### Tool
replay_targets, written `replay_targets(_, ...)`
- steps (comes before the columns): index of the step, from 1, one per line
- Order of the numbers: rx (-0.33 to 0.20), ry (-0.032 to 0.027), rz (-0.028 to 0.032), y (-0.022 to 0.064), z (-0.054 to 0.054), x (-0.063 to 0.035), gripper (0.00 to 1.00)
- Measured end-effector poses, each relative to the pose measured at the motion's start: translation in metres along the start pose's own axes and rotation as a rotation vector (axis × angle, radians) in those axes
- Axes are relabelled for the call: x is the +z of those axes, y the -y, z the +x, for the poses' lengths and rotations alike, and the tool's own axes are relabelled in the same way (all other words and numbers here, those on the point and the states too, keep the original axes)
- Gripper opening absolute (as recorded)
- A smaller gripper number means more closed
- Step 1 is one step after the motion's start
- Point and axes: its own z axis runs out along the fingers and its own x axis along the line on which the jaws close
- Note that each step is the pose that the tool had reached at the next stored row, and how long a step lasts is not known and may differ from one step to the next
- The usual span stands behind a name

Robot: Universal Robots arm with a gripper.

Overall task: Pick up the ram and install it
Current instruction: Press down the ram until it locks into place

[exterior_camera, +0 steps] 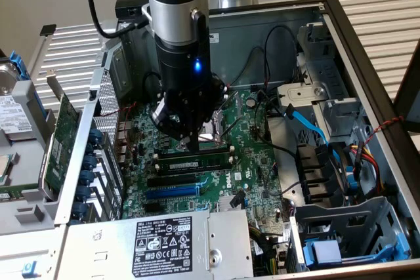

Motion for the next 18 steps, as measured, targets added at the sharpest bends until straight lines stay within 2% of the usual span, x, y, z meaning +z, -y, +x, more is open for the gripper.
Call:
replay_targets(10, 0.105, 0.0073, 0.0025, 0.0, -0.0001, 0.0001, 0.11)
replay_targets(18, 0.192, 0.0106, 0.0032, 0.0, 0.0, 0.0001, 0.11)
